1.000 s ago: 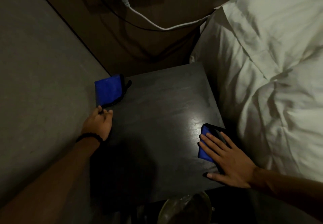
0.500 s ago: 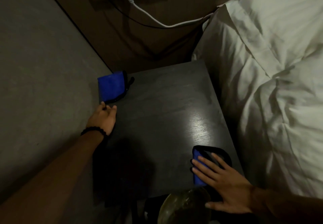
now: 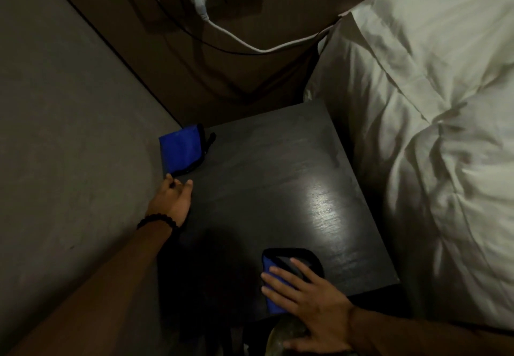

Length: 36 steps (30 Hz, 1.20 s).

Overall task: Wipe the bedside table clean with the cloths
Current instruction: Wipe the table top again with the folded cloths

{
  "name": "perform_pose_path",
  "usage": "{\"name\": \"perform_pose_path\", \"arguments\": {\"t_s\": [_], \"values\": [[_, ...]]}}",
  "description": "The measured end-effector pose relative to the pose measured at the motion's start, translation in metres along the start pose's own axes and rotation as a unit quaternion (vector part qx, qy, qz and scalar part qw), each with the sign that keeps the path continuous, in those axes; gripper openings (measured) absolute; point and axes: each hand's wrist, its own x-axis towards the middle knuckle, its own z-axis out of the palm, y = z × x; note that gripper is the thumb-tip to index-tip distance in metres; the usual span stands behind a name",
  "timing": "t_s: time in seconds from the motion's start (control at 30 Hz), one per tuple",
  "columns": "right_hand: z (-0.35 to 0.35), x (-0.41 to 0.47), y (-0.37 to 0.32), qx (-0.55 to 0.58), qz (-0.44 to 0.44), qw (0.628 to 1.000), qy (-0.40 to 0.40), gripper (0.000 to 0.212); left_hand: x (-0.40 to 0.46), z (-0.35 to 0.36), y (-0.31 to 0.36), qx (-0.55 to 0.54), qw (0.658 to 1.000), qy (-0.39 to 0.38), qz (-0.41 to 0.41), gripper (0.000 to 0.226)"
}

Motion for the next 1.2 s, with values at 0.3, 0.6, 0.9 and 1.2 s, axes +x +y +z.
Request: {"name": "perform_pose_path", "arguments": {"t_s": [0.3,0.6,0.9,1.2], "values": [[-0.008,0.050,-0.024,-0.013,-0.022,0.999,-0.019,0.073,0.007,0.000,0.002,-0.003,1.000,-0.025,-0.016,0.064],[-0.011,0.100,-0.004,-0.083,-0.149,0.985,0.031,0.083,0.009,-0.007,0.005,0.002,0.999,-0.049,-0.019,0.061],[0.018,0.057,0.038,0.083,-0.197,0.968,0.128,0.083,0.003,-0.010,0.008,-0.003,0.999,-0.044,-0.016,0.055],[0.034,-0.002,0.092,0.061,-0.147,0.984,0.083,0.080,0.003,-0.009,0.008,-0.009,0.998,-0.054,-0.018,0.059]]}}
